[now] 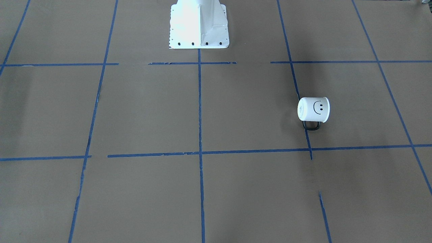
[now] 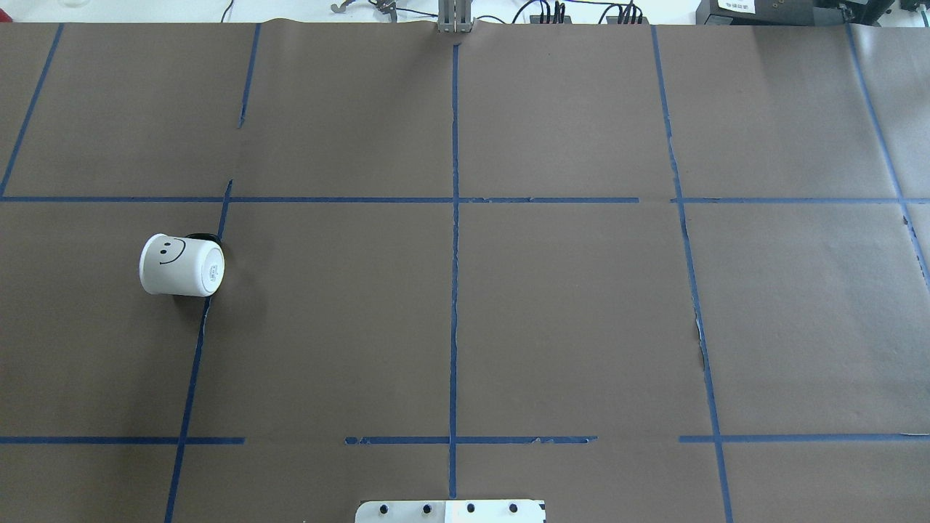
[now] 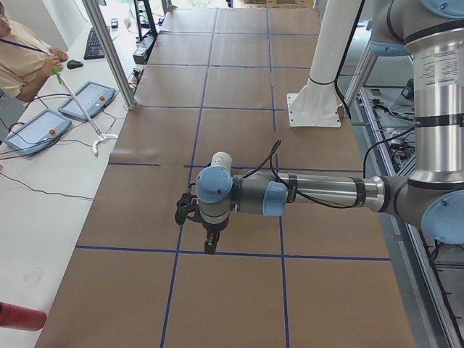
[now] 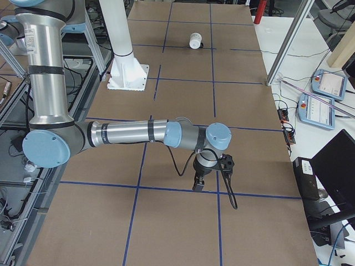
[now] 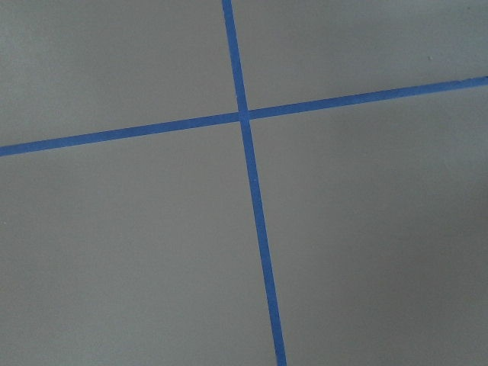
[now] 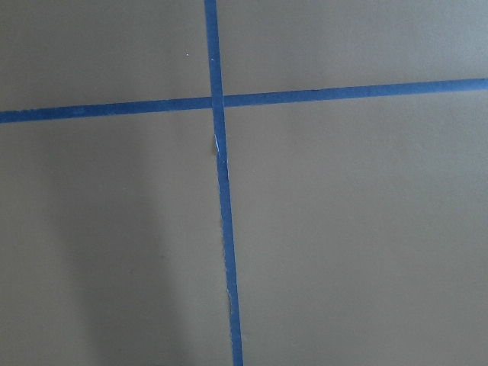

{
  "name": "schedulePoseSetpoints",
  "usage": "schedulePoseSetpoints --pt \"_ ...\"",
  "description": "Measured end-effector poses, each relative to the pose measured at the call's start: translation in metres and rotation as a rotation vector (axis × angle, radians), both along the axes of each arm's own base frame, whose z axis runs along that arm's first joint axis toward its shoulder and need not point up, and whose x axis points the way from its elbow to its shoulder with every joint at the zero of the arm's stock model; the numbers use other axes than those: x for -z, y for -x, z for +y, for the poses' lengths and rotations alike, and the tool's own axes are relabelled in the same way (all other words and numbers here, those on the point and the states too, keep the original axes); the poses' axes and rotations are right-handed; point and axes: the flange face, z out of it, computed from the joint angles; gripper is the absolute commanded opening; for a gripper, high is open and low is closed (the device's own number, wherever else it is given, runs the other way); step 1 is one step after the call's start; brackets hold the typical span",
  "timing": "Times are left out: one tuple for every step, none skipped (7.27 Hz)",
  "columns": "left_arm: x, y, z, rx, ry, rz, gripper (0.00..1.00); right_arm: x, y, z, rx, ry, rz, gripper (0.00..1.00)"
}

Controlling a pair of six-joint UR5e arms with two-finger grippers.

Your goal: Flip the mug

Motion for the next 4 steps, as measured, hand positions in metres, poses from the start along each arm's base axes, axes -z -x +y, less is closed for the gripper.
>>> schedulePoseSetpoints --pt "-0.0002 0.0 0.0001 0.0 0.0 0.0 1.0 0.0 0.0 0.0 0.0 0.0 0.0 1.0" --pt "-0.0036 -0.0001 0.0004 -0.001 0.005 0.0 1.0 0.0001 0.0 -0.0001 0.0 0.0 0.0 1.0" --pt "-0.0082 -0.0004 -0.0007 -0.002 -0.001 0.001 1.0 0.0002 0.0 -0.0002 0.0 0.0 0.0 1.0" --pt "-0.0068 -0.0012 -0.0051 -0.005 -0.054 0.002 1.0 0.0002 0.0 -0.0002 0.0 0.0 0.0 1.0"
